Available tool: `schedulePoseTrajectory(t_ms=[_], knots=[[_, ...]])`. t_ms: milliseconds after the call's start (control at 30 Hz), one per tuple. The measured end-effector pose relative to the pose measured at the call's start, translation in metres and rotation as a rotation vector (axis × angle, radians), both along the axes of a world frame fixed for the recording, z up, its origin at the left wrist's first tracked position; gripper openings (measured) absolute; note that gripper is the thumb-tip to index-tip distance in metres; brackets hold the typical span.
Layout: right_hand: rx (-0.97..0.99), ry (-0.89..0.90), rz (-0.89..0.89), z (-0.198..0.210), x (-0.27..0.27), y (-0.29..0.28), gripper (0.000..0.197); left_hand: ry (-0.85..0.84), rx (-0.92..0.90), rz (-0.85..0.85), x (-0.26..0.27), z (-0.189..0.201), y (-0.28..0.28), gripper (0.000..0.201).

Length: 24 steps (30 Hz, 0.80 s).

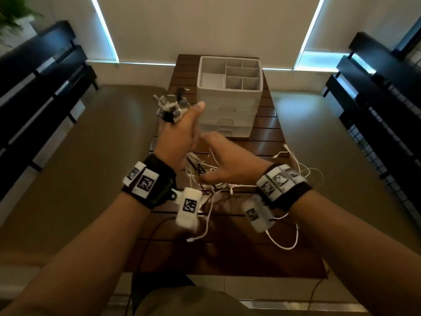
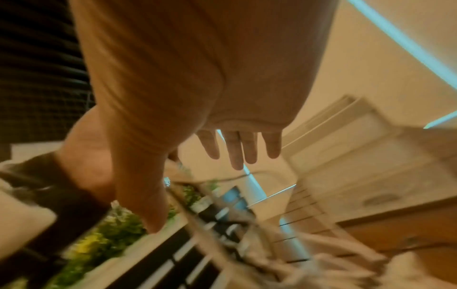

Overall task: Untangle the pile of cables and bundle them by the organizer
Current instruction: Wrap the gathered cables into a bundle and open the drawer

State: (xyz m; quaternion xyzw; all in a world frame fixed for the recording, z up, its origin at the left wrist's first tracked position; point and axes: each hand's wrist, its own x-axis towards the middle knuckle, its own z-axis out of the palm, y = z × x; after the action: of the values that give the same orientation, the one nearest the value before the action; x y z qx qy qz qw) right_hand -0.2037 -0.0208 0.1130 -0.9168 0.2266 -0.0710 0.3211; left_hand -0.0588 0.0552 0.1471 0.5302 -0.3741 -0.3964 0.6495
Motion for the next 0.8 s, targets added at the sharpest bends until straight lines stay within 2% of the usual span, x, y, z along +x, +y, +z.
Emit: schedulePoseTrajectory(t_ms=[100, 167, 200, 300, 400, 500, 600, 700, 800], knots=[[0.248, -0.185, -0.050, -0.004, 0.022, 0.018, 0.054, 0.120, -0.028, -0.034, -0.007, 0.000, 0.003, 0.052], [0.285, -0.252, -0.120, -0.008, 0.029, 0.023, 0.028, 0.223, -0.060, -0.049, -0.006, 0.004, 0.007, 0.051], [0.263, -0.268, -0.143, -0.010, 0.031, 0.025, 0.021, 0.255, -0.070, -0.056, -0.005, 0.007, 0.008, 0.052], [0.101, -0.323, -0.181, -0.014, 0.036, 0.029, 0.030, 0.318, -0.102, -0.064, -0.002, 0.014, 0.010, 0.055], [0.037, -0.352, -0.143, -0.010, 0.027, 0.024, 0.025, 0.465, -0.126, -0.033, -0.001, 0.014, 0.011, 0.056], [-0.054, -0.240, -0.129, -0.006, 0.019, 0.019, 0.019, 0.608, -0.089, 0.037, 0.001, 0.004, 0.007, 0.051], [-0.141, -0.077, -0.138, 0.002, 0.018, 0.008, 0.023, 0.704, 0.011, 0.072, 0.007, -0.004, 0.002, 0.045], [-0.241, 0.031, -0.120, 0.011, 0.016, -0.006, 0.026, 0.748, 0.063, 0.027, 0.022, -0.006, 0.008, 0.021], [-0.283, 0.171, -0.101, 0.017, 0.009, -0.023, 0.026, 0.673, 0.085, 0.065, 0.049, -0.009, 0.020, 0.041]])
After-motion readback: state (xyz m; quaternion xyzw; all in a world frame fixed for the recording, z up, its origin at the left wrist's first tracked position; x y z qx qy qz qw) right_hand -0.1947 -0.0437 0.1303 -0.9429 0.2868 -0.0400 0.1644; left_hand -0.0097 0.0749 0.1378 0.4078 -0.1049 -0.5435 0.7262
